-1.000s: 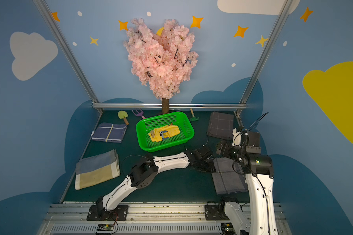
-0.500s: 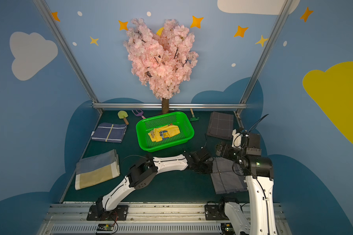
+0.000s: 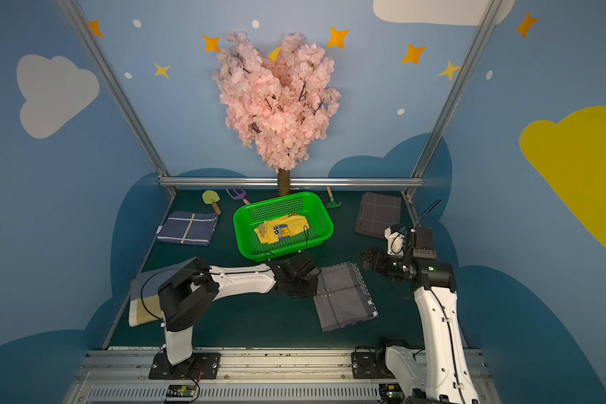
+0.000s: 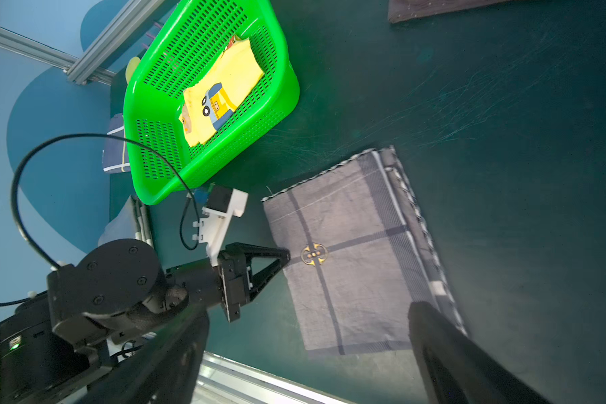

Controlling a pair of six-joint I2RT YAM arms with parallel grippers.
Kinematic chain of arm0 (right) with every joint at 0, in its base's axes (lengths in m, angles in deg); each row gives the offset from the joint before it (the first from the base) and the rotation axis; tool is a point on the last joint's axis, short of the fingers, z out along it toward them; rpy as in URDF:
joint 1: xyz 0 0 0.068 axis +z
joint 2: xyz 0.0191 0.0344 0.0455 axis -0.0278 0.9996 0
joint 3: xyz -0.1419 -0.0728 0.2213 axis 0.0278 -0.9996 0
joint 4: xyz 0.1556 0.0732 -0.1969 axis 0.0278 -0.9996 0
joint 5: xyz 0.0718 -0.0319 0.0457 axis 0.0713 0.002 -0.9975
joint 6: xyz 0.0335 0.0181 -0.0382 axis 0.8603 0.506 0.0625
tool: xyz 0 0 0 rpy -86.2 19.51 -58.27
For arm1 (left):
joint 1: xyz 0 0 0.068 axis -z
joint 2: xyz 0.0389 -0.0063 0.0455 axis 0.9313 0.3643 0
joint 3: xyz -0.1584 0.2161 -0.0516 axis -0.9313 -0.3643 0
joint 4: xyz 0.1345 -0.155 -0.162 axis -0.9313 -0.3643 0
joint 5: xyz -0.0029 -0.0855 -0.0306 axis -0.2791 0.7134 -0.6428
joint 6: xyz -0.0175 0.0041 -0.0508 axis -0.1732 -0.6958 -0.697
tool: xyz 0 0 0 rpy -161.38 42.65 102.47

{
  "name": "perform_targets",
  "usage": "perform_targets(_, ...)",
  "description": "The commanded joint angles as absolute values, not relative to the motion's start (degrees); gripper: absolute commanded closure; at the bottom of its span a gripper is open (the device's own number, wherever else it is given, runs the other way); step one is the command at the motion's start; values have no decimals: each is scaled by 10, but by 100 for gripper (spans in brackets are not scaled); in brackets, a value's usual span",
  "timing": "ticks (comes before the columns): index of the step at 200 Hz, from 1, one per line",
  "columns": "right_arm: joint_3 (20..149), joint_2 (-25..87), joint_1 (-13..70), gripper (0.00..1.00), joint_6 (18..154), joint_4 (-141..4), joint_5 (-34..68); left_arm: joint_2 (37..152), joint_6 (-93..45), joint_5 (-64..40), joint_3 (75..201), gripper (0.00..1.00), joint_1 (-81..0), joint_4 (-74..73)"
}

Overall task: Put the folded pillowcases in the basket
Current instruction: Move the pillowcase to the center of the board, then pick up the pillowcase at the center of the board.

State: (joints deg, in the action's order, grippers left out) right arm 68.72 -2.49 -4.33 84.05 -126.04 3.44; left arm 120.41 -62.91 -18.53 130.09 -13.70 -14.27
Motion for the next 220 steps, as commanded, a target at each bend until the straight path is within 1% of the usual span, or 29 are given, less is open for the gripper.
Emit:
perform_targets(1, 662, -18, -35, 6, 860, -1229, -5, 1184, -657, -189, 1249, 97, -158, -90)
perform_targets(26, 636, 13, -10, 6, 862, -1224, -1, 1170, -649, -197, 1232, 97, -164, -103)
perform_targets(54, 605, 60, 28, 7, 860, -1201, 26, 1153, -650, -210, 1212, 96, -164, -107)
perform_targets(90, 607, 145, 29, 9, 859, -1200, 60, 1154, -651, -203, 1211, 74, -164, -103)
perform_targets(105, 632, 189, 26, 11, 851, -1210, 53, 1155, -653, -198, 1212, 62, -164, -99)
perform_targets(123, 661, 245, 27, 13, 839, -1216, 46, 1156, -654, -192, 1213, 58, -164, -94)
perform_targets(135, 671, 279, 29, 14, 836, -1211, 45, 1158, -653, -188, 1215, 54, -163, -94)
perform_targets(165, 679, 339, 39, 14, 824, -1201, 62, 1163, -654, -184, 1215, 52, -164, -89)
perform_targets(184, 674, 353, 39, 12, 826, -1187, 82, 1170, -653, -179, 1219, 52, -164, -86)
perform_targets(220, 667, 376, 45, 11, 820, -1160, 73, 1189, -657, -164, 1227, 52, -162, -77)
